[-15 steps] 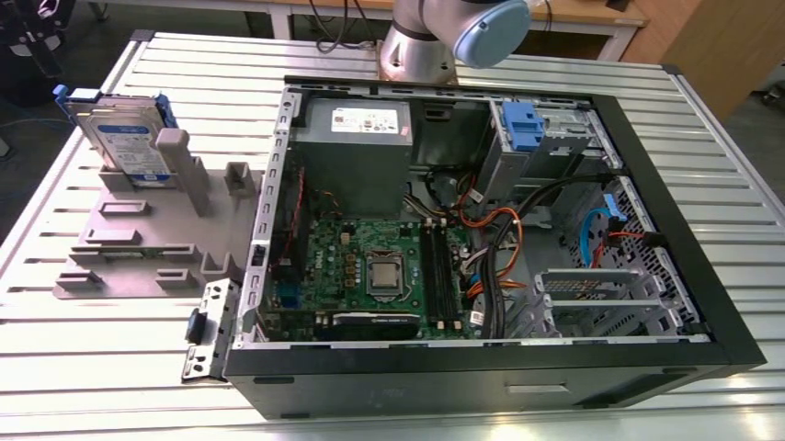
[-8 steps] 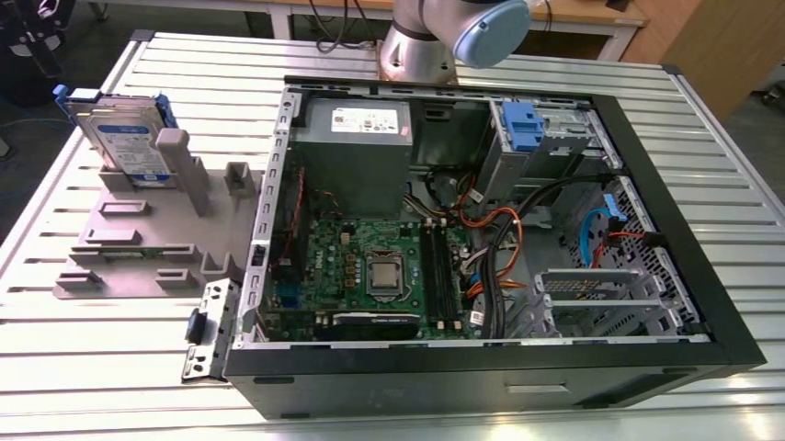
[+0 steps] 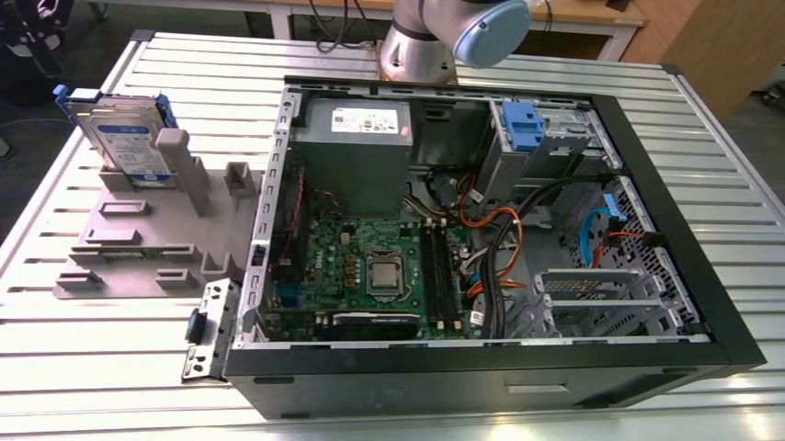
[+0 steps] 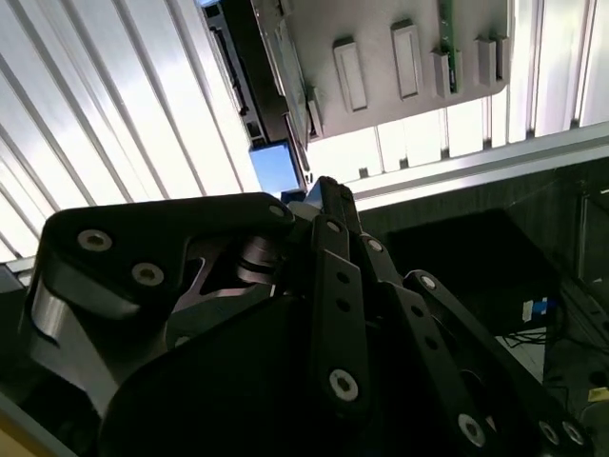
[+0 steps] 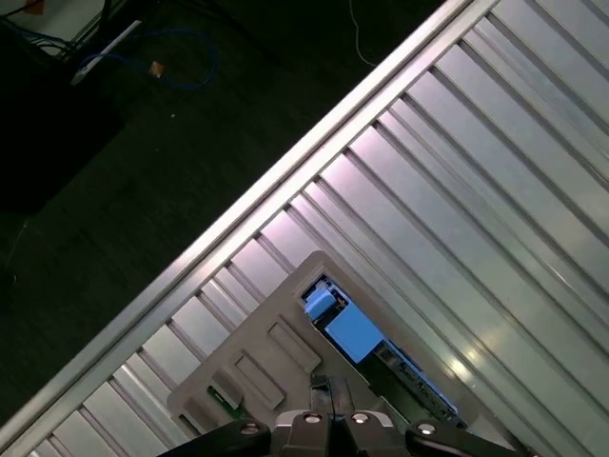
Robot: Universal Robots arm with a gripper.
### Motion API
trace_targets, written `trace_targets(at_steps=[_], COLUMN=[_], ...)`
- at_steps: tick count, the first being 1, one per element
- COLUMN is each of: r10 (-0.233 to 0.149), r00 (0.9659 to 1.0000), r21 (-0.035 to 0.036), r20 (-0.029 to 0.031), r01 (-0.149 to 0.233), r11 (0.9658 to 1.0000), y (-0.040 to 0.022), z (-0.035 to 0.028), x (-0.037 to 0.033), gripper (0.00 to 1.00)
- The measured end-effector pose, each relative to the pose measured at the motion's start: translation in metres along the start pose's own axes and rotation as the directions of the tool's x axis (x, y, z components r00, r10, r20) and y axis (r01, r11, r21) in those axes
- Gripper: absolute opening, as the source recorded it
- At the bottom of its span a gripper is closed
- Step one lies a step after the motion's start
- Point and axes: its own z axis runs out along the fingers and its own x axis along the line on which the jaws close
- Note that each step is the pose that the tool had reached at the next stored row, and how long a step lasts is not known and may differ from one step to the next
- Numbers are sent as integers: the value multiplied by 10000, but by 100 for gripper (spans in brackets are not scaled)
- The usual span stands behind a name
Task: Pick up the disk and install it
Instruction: 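Pick up the disk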
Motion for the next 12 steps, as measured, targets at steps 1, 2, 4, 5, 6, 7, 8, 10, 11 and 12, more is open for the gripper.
trace_targets(at_steps=[1, 2, 4, 5, 6, 7, 8, 10, 11, 12], r10=[-144, -286, -593, -751, -887, -984, -1014, -1024, -1031, -1031], r00=[9999, 9996, 9982, 9972, 9961, 9951, 9948, 9947, 9947, 9947], r21=[1, 3, 6, 7, 9, 9, 9, 9, 10, 9], r20=[-6, -12, -25, -32, -37, -41, -42, -43, -44, -44], r01=[144, 286, 593, 751, 887, 984, 1014, 1024, 1031, 1031], r11=[9999, 9996, 9982, 9972, 9961, 9951, 9948, 9947, 9947, 9947], y=[0, 0, 0, 0, 0, 0, 0, 0, 0, 0], z=[0, 0, 0, 0, 0, 0, 0, 0, 0, 0], x=[0, 0, 0, 0, 0, 0, 0, 0, 0, 0], gripper=[11, 11, 11, 11, 11, 11, 11, 11, 11, 11])
